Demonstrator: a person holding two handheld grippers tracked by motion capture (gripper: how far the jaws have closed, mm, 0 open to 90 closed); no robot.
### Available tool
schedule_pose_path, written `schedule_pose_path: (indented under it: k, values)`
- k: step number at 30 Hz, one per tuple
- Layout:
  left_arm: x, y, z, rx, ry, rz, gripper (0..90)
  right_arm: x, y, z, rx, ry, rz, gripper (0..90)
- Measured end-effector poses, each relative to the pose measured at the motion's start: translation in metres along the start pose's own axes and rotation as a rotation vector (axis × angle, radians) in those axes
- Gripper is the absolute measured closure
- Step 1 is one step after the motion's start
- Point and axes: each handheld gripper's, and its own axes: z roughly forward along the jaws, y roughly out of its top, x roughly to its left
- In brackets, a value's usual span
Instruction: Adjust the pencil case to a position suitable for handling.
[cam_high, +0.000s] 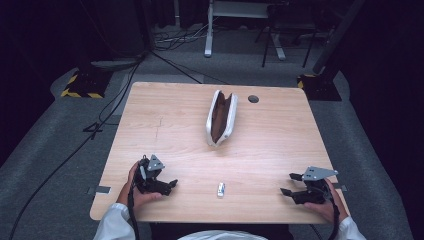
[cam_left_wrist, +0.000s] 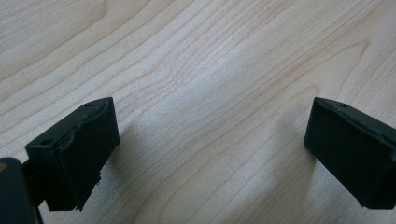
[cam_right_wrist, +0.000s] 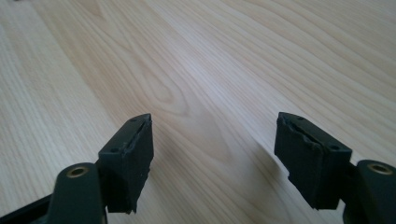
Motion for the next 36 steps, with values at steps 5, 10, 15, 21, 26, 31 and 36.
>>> schedule_pose_path:
  k: [5,10,15,21,26,31,36]
  values:
    - [0.0,0.0,0.0,0.0,0.002,-0.004,3.9,0.016,0.014,0.012,-0.013,0.062,-0.046,29.2]
    - [-0.001,0.0,0.0,0.002,0.005,-0.004,4.0,0.028,0.026,0.026,-0.018,0.104,-0.077,29.7]
    - [-0.006,0.004,0.002,0.001,0.012,0.006,4.7,0.03,0.028,0.033,-0.013,0.106,-0.088,30.1]
    - [-0.02,0.022,0.013,-0.016,-0.041,0.035,16.4,0.026,0.024,0.034,-0.008,0.073,-0.074,29.8]
    - [-0.04,0.051,0.024,-0.064,-0.078,0.097,19.4,0.025,0.023,0.033,-0.012,0.066,-0.062,30.0]
    - [-0.058,0.09,0.036,-0.143,-0.102,0.139,21.7,0.025,0.021,0.033,-0.021,0.057,-0.045,30.0]
    - [-0.065,0.125,0.047,-0.198,-0.074,0.134,25.6,0.025,0.021,0.033,-0.025,0.053,-0.045,30.0]
